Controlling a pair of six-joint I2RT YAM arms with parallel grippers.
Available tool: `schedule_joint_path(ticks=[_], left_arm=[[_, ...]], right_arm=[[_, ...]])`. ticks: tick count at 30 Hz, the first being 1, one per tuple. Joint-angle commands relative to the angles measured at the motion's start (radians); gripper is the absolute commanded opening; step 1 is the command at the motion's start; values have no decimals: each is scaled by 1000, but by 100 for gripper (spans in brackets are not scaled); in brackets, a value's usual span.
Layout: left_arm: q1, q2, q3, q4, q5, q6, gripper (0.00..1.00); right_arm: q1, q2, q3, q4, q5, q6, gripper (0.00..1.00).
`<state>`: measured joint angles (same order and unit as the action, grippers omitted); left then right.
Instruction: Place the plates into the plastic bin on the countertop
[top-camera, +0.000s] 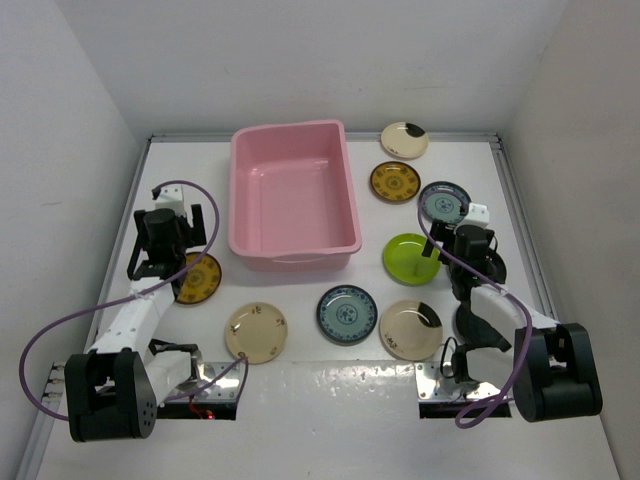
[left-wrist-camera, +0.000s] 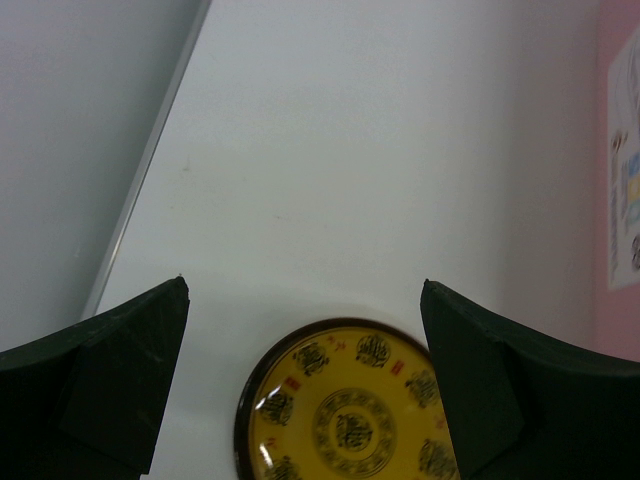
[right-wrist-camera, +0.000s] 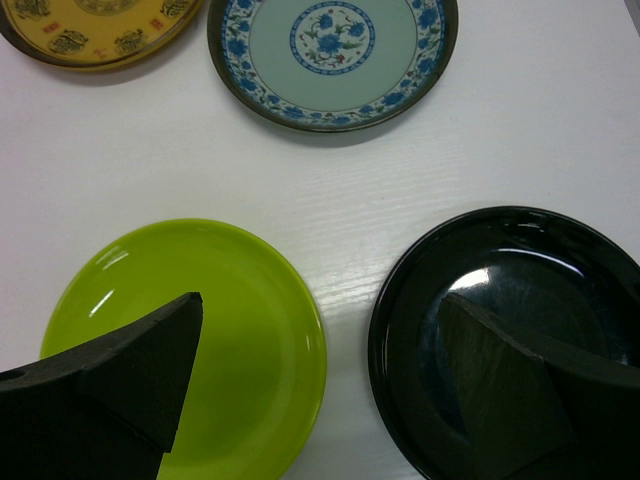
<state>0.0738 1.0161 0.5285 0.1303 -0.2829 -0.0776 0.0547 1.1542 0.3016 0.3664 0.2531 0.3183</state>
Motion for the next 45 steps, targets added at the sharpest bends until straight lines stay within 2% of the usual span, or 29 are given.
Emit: schedule_joint_path(ticks=[1,2,4,6,7,8,10,12,14,18,20,26,28,29,33,34,35,39,45], left_arm=[[6,33,71,-124,120,220,100],[6,61,93,-171,137,283,100],[30,146,245,-378,125,280,100],[79,303,387,-550,183,280,100],[113,349,507,-677,271,297,100],[194,390,559,-731,340,321,85],[304,507,662,-848,523,383,68],[346,587,706,-920,586,433,64],[404,671,708,-989,669,538,64],[475,714,636,-1000,700,656,71],[488,728,593,-936,657,656,74],[488,848,593,-919,705,642,73],[478,881,584,-919,705,654,65],[469,892,570,-919,705,667,52],[484,926,561,-919,737,653,20],[506,926,570,-919,749,644,7],[518,926,579,-919,761,644,2],[572,926,665,-971,800,622,0],[595,831,935,-1040,906,515,0]], right_arm=[[4,-19,80,-58,-28,33,100],[11,-16,86,-73,-32,39,100],[22,-13,114,-96,-70,39,100],[42,-8,128,-110,-112,36,100],[46,-4,137,-121,-139,34,100],[57,2,148,-126,-156,28,100],[71,9,163,-138,-192,25,100],[94,16,166,-142,-210,22,100],[108,19,171,-149,-222,16,100],[155,10,171,-162,-224,-4,100],[169,1,162,-161,-221,-4,100],[223,-11,148,-153,-195,10,100],[238,-24,149,-165,-176,-7,100],[247,-27,152,-172,-166,-10,100],[257,-39,180,-188,-138,-28,100],[258,-40,185,-193,-126,-27,100],[260,-42,192,-190,-118,-22,100],[272,-36,203,-166,-104,11,100],[338,18,263,-153,-77,33,95]])
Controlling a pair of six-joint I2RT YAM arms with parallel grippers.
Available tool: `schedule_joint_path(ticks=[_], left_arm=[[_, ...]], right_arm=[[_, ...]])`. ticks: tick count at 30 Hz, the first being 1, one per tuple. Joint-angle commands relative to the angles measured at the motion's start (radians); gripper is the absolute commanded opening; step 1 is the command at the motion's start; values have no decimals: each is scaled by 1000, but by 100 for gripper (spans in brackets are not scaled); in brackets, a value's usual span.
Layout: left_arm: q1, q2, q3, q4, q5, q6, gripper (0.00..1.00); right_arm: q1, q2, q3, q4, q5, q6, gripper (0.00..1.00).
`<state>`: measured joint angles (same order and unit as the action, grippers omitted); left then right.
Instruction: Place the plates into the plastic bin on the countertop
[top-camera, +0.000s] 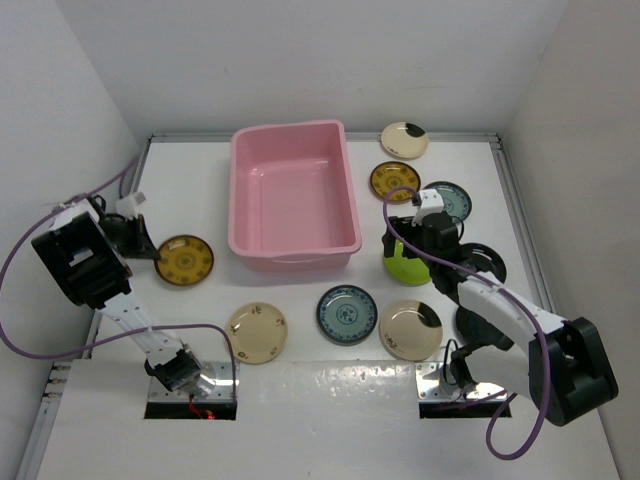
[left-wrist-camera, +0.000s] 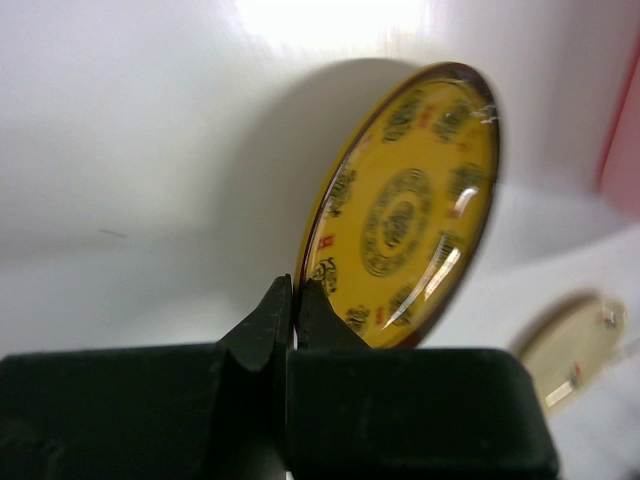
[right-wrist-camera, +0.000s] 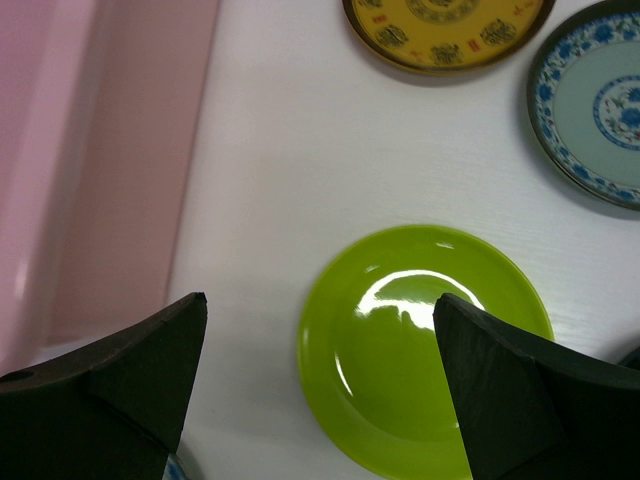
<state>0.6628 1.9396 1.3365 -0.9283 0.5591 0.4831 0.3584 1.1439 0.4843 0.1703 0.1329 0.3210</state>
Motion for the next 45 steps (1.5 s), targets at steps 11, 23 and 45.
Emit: schedule_joint_path(ticks=[11,23,45], left_arm=[[-238,-300,416,217,16,-373,0],[-620,-156,510,247,-2,-505,0],[-835,219,635,333,-139,-595,85]], right_arm=[[105,419,352,60,241,337,71],[186,432,324,127,210,379,70],[-126,169,275,-274,4,268,98]])
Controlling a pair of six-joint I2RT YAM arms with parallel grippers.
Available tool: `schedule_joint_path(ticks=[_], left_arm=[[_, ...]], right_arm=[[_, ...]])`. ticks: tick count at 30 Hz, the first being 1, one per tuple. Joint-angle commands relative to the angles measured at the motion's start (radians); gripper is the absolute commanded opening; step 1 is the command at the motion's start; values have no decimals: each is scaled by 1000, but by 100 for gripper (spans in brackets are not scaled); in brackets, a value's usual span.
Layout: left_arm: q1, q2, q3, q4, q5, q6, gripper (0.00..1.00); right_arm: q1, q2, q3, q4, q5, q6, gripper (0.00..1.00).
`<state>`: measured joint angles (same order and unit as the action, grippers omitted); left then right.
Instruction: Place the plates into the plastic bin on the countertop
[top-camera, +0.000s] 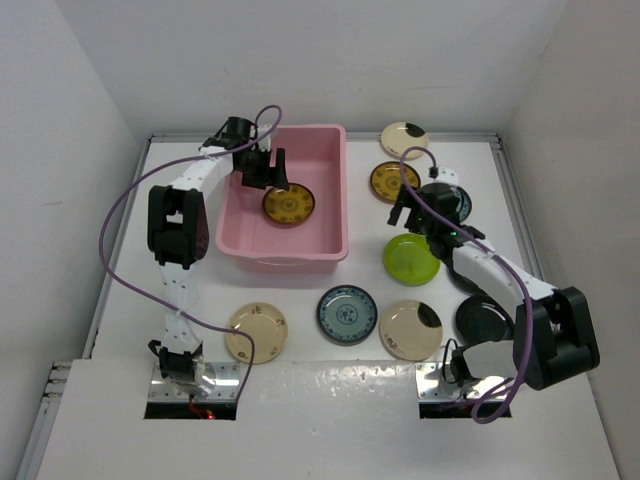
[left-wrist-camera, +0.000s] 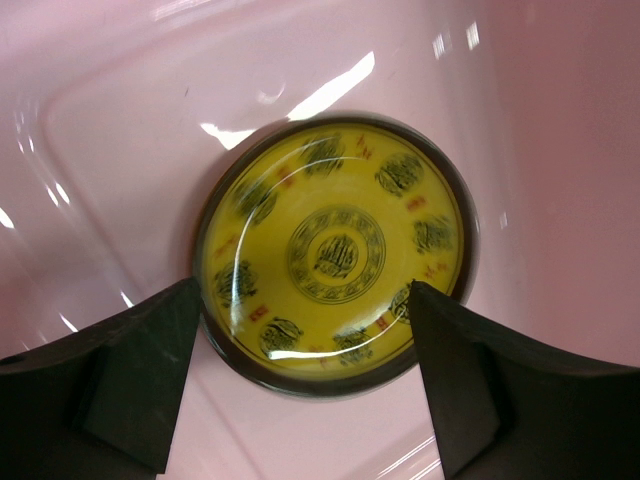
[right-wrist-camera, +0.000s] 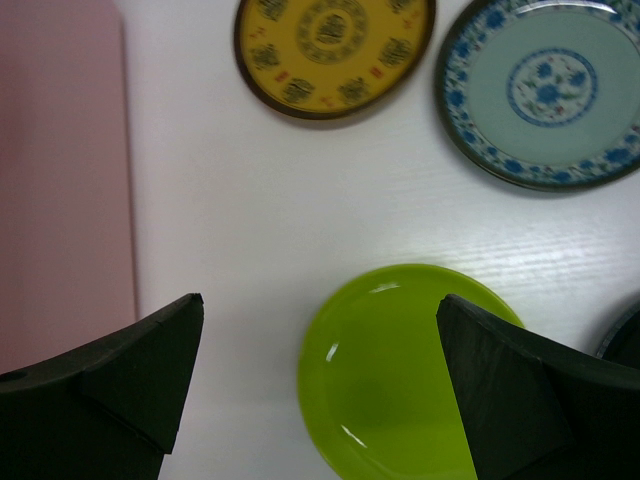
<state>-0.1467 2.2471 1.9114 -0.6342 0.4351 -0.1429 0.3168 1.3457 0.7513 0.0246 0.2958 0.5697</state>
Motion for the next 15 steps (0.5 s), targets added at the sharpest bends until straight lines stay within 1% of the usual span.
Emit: schedule_joint_path(ticks=[1,2,3,4,5,6,7,8,10,12,15], left_arm=[[-25,-112,75,39,-25,42,87],[-37,-125,86,39,-35,55,89],[-37,-141,86,39,-35,55,90],[-37,-158,95,39,-35,55,90],[-37,-199,95,39,-35,55,90],[-37,-220,95,39,-35,55,90],[-37,-243,95,39,-26,55,90],[-24,-289,86,39,-26,55,90],[10,-336,77,39,-25,65,90],[57,-394,58,39,-48,65,90],[105,-441,48,30,-84,75,90]], right_arm=[[-131,-28,17,-153,-223,48,97],[-152,-25,23,-245,-284,61,94],[-177,-14,20,-265,-341,85,90],[-243,-11,17,-299,-368,116,81],[-260,-10,-19,-311,-394,145,75],[-300,-16,-36,-333,-424,163,69],[-308,-19,-53,-339,-423,183,66],[-311,-37,-120,-331,-423,229,64],[-312,-68,-180,-296,-394,254,62],[-312,-86,-208,-296,-328,289,65],[-314,-85,-240,-286,-299,309,67]])
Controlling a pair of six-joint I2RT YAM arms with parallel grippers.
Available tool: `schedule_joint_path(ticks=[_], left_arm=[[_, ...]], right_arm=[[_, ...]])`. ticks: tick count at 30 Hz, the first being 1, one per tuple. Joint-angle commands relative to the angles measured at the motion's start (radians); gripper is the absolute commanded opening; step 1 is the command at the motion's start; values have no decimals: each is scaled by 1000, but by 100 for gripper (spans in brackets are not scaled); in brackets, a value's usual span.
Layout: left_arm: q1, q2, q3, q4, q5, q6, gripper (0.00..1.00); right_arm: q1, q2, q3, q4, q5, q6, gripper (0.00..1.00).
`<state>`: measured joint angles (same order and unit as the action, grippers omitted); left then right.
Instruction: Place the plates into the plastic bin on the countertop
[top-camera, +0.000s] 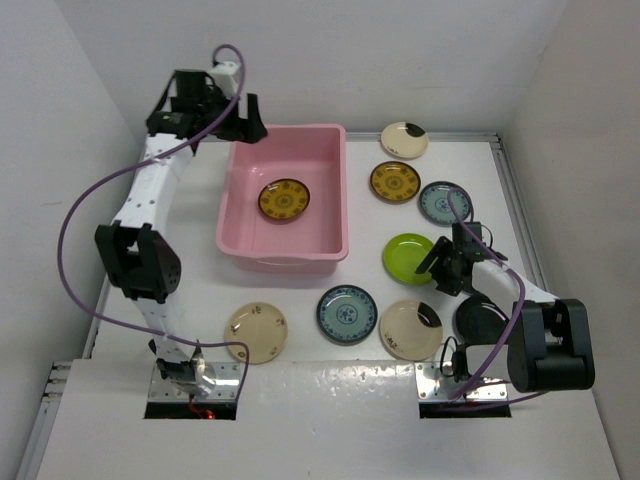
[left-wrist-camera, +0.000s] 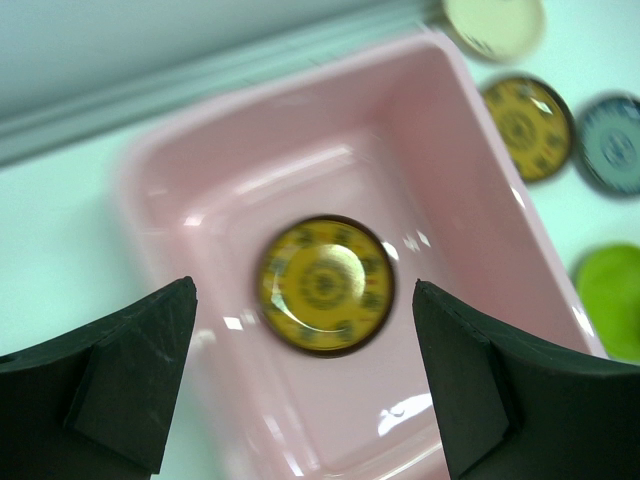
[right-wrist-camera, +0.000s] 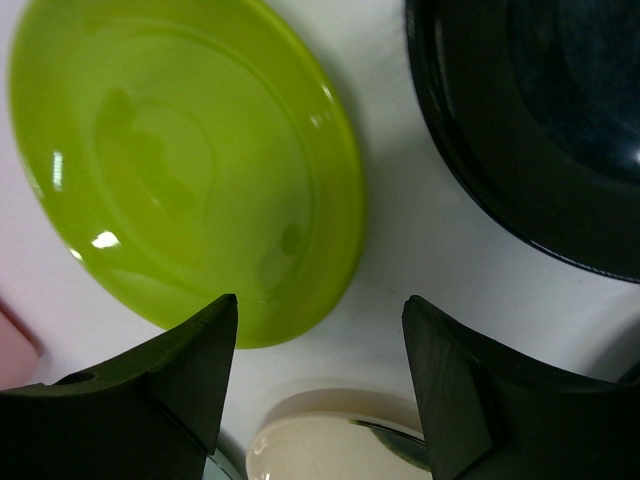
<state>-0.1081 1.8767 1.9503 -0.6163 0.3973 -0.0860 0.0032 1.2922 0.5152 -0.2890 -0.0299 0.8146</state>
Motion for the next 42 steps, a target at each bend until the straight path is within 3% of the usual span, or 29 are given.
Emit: schedule_joint_path(ticks=[1,4,7,12,16,22,27,31,37,42], left_arm=[[93,-85,-19,0,-75,19,90],[134,-119,-69,-11,-86,28,90],[192,-145,-126,-20,-86,28,90],[239,-177,-172,-20,-86,28,90],[274,-197,-208,-20,-77,28,90],[295,-206,-226,-20,-68,48,90],[317,-195,-226,-20,-58,48,90],[347,-186,-235,-20,-78,57,90],[386,-186,-284,-20,-78,57,90],[426,-215,-318,-20,-78,68,90]], right_arm=[[3,-15,-9,36,27,67,67],[-37,41,-17,66,25,70,68],[-49,113,-40,235,-62,55,68],[-62,185,-33,318,-70,67,53],[-66,179,-38,211,-35,90,0],[-72,1,-69,185,-27,17,0],[-46,-184,116,122,-10,-46,0],[50,-208,328,82,96,-92,0],[280,5,595,152,111,-130,0],[457,390,880,116,84,-126,0]])
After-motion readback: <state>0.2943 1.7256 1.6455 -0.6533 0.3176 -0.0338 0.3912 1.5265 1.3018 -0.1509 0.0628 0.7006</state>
